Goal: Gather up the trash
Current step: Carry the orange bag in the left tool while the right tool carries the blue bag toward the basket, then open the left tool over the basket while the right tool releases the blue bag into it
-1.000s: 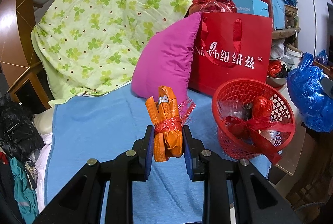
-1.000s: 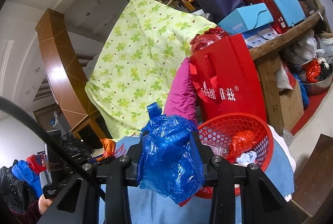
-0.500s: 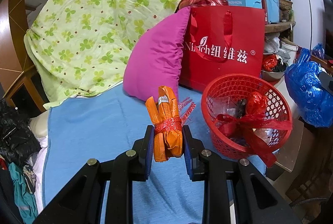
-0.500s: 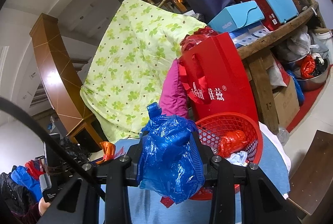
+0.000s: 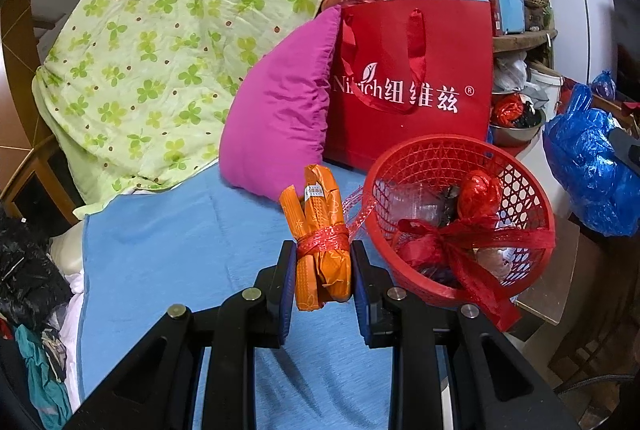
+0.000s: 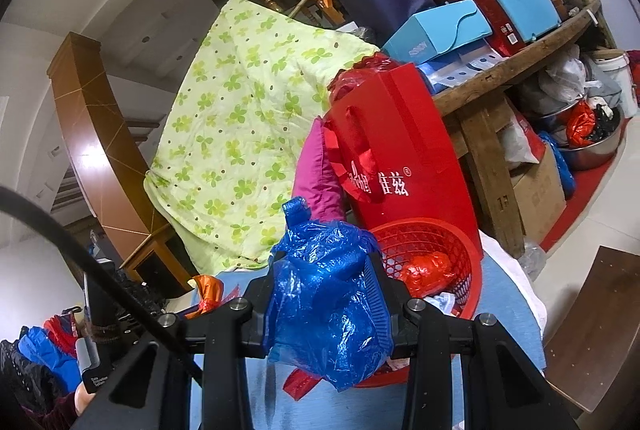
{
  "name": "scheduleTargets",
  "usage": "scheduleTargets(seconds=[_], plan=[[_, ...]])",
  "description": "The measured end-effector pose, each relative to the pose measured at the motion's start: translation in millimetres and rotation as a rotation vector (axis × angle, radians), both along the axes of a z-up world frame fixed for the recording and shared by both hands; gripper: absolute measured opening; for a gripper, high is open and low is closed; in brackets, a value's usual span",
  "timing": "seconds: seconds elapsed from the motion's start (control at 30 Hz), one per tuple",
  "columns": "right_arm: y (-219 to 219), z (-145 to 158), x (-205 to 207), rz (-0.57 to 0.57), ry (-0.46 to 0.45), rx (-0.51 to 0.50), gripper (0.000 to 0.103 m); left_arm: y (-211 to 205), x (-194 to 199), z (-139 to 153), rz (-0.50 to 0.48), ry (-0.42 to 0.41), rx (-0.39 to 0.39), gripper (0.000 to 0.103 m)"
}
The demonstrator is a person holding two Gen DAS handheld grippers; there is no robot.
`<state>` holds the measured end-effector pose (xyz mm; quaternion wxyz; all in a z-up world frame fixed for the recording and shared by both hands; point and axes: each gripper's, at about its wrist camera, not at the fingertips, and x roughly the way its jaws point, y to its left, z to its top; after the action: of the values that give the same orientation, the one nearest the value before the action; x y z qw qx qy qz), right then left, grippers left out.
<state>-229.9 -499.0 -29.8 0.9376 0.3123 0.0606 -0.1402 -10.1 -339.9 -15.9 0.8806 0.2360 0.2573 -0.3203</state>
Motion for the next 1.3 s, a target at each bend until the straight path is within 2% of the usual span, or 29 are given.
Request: scheduleTargets(seconds=[0.33, 0.73, 0.97, 1.03, 1.07, 1.1, 1.13, 1.17, 1.23, 1.3], plan=[[-13, -9, 3, -0.012, 0.018, 0.014, 0.04, -17, 3, -7, -0.041, 0.017, -0.01, 0.028], [-36, -2, 22, -0.032, -0.007, 0.022, 0.04, -54, 12, -14, -0.205, 0.139, -0.147, 0.028], [-61, -14, 52, -0.084, -0.034, 0.101, 0.042, -75, 22, -21, -0.249, 0.181, -0.224, 0.028], [-69, -23, 65, -0.099, -0.033, 0.128, 0.042, -79, 27, -25, -0.261, 0.193, -0.236, 0.038], [-73, -28, 72, -0.112, -0.027, 0.142, 0.047, -82, 29, -30, -0.269, 0.205, -0.238, 0.057], [-78, -34, 78, -0.12, -0.019, 0.166, 0.052, -82, 31, -33, -0.263, 0.202, -0.236, 0.066], [-84, -43, 87, -0.11, -0.015, 0.208, 0.069, -82, 32, -35, -0.252, 0.192, -0.237, 0.071], [-89, -51, 94, -0.103, -0.005, 0.245, 0.075, -79, 33, -38, -0.247, 0.185, -0.235, 0.072], [-90, -60, 103, -0.096, 0.026, 0.278, 0.076, -75, 34, -41, -0.253, 0.195, -0.219, 0.072], [-85, -61, 102, -0.086, 0.025, 0.263, 0.076, -66, 35, -41, -0.248, 0.191, -0.2, 0.075]])
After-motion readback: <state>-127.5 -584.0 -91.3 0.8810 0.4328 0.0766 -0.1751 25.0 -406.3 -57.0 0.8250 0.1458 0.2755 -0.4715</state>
